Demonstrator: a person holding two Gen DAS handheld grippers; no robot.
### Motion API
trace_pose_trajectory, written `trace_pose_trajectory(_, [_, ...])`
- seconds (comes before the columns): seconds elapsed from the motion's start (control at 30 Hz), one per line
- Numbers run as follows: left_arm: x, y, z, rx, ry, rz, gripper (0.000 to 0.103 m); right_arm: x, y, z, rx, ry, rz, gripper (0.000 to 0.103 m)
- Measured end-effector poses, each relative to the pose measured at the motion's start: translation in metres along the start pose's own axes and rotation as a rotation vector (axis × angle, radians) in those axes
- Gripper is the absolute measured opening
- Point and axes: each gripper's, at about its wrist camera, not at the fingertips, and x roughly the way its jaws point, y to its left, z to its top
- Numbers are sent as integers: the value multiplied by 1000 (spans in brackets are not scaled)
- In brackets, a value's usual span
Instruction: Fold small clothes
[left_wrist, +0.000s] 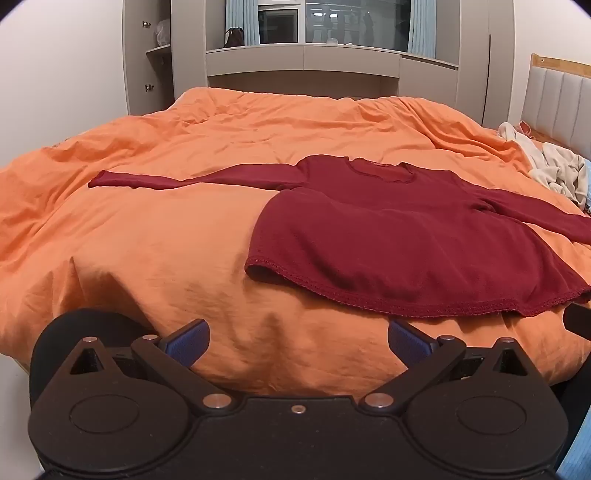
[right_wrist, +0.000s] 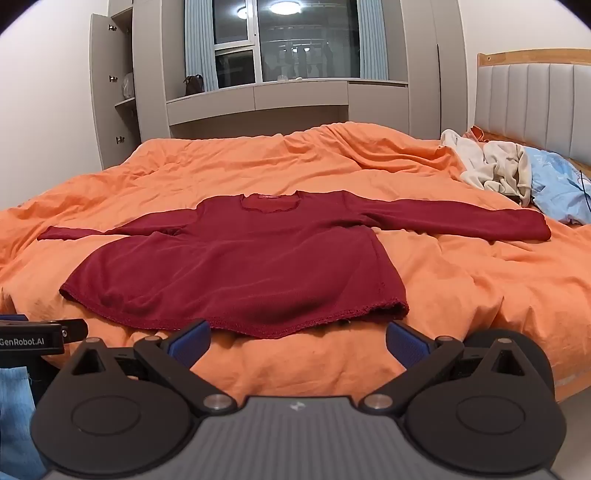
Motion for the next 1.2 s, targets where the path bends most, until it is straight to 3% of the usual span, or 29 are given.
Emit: trace_pose_trajectory(1.2, [2,0,-3,-2,-4,-18,102,-2,-1,-3,19,-3,-8,103])
